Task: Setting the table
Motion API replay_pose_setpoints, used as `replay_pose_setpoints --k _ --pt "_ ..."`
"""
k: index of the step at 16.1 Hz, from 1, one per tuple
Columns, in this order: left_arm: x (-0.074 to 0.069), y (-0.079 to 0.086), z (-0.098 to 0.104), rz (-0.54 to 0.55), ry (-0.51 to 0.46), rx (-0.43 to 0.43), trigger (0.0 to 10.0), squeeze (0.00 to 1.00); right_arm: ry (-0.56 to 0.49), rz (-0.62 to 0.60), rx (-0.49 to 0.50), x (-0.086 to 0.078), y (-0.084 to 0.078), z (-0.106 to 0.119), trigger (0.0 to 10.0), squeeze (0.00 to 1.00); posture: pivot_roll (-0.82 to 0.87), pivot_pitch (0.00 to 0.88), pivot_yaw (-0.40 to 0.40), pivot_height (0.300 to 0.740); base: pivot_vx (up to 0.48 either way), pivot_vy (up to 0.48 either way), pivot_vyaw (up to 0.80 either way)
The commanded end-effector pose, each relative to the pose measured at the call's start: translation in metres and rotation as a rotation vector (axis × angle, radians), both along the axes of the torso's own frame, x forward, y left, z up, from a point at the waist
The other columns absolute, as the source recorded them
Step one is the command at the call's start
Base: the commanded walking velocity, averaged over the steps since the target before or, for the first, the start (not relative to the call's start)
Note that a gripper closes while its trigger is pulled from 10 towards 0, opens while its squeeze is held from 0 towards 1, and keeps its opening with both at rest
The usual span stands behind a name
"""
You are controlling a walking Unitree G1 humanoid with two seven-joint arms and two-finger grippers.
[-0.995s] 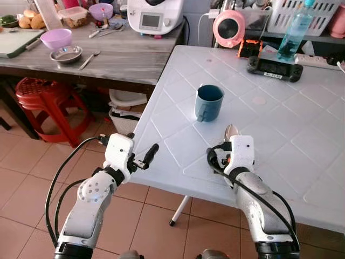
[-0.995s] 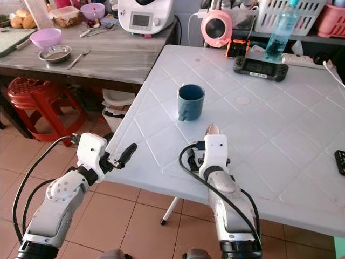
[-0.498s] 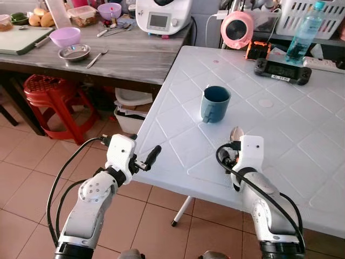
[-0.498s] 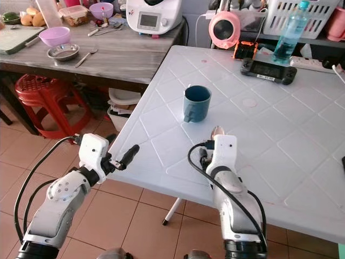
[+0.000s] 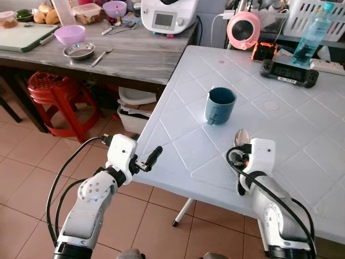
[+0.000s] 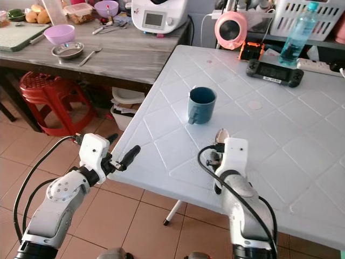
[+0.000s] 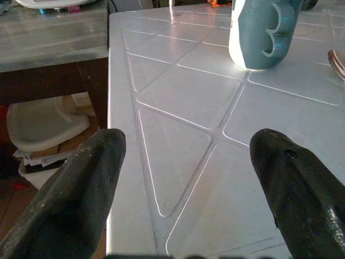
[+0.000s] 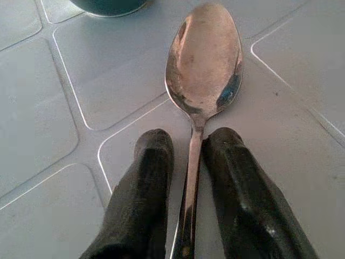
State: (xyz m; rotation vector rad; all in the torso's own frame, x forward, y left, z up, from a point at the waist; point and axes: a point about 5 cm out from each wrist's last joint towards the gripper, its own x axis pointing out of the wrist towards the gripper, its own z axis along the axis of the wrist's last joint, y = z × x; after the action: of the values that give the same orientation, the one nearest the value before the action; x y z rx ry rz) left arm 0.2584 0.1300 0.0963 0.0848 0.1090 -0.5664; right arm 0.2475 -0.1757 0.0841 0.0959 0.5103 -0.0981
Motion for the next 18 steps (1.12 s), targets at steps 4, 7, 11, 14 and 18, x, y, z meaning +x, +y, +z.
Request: replay_pose_setpoints --k 4,7,11,14,18 --pt "0.000 0.001 0.002 -0.017 -0.004 0.016 10.0 0.00 0.198 -0.067 0.042 -0.022 -0.012 -0.032 0.0 0.00 -0.03 0.000 0.037 0.740 0.000 0.000 0.00" --pt "0.000 0.001 0.003 -0.026 -0.009 0.017 10.0 0.00 0.214 -0.103 0.092 -0.023 -0.011 -0.036 0.0 0.00 -0.03 0.000 0.040 0.740 0.000 0.000 0.00" --pt "0.001 -0.001 0.005 -0.035 -0.020 0.015 10.0 0.00 0.182 -0.169 0.157 -0.016 -0.006 -0.029 0.0 0.00 -0.03 0.000 0.037 0.740 0.000 0.000 0.00" --pt "0.002 0.000 0.009 -0.011 -0.037 -0.035 10.0 0.00 0.052 -0.125 0.082 -0.008 -0.001 -0.011 0.0 0.00 -0.03 0.000 0.032 0.740 0.000 0.000 0.00" --pt "0.005 0.000 0.008 0.024 -0.035 -0.042 10.0 0.00 0.011 -0.113 0.123 -0.008 0.007 -0.005 9.1 0.00 -0.04 0.000 0.031 0.740 0.000 0.000 0.00"
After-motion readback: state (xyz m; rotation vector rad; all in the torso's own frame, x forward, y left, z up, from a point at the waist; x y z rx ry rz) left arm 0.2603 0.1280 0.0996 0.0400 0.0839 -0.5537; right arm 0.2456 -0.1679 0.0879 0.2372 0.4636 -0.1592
